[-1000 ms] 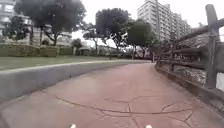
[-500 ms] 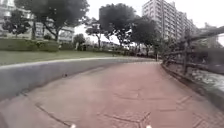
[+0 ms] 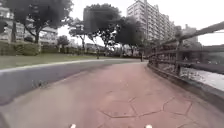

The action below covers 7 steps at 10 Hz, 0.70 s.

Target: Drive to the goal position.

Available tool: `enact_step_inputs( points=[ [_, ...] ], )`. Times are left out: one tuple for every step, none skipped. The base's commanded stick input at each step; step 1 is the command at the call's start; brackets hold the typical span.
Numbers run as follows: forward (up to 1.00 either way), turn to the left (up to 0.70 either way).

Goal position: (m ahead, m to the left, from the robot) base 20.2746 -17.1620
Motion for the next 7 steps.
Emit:
enact_step_inputs(
  points=[
    [1.00, 0.00],
    [1.00, 0.00],
    [1.00, 0.00],
    [1.00, 0.00],
    [1.00, 0.00],
    [1.00, 0.00],
    [1.00, 0.00]
  ],
)
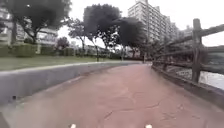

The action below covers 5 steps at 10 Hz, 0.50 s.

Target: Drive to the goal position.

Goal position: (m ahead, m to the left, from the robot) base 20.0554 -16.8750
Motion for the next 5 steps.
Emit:
enact_step_inputs(
  points=[
    [1.00, -0.03],
    [1.00, -0.23],
    [1.00, -0.40],
    [1.00, -0.40],
    [1.00, -0.40]
  ],
)
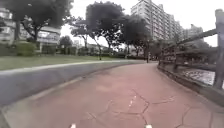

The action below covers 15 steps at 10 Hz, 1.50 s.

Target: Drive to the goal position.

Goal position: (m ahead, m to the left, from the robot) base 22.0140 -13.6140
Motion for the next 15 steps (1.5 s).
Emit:
enact_step_inputs(
  points=[
    [1.00, -0.40],
    [1.00, -0.40],
    [1.00, -0.40],
    [1.00, -0.40],
    [1.00, -0.40],
    [1.00, -0.38],
    [1.00, -0.26],
    [1.00, -0.06],
    [1.00, 0.00],
    [1.00, 0.00],
    [1.00, 0.00],
    [1.00, 0.00],
    [1.00, 0.00],
    [1.00, 0.00],
    [1.00, 0.00]
  ],
)
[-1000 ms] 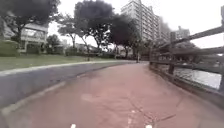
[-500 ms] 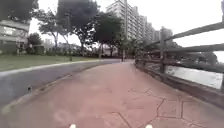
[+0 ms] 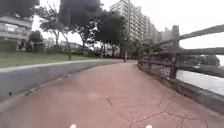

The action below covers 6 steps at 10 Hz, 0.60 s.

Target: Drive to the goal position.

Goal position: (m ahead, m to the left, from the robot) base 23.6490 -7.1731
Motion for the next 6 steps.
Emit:
enact_step_inputs(
  points=[
    [1.00, 0.00],
    [1.00, 0.00],
    [1.00, 0.00],
    [1.00, 0.00],
    [1.00, -0.04],
    [1.00, -0.20]
  ],
)
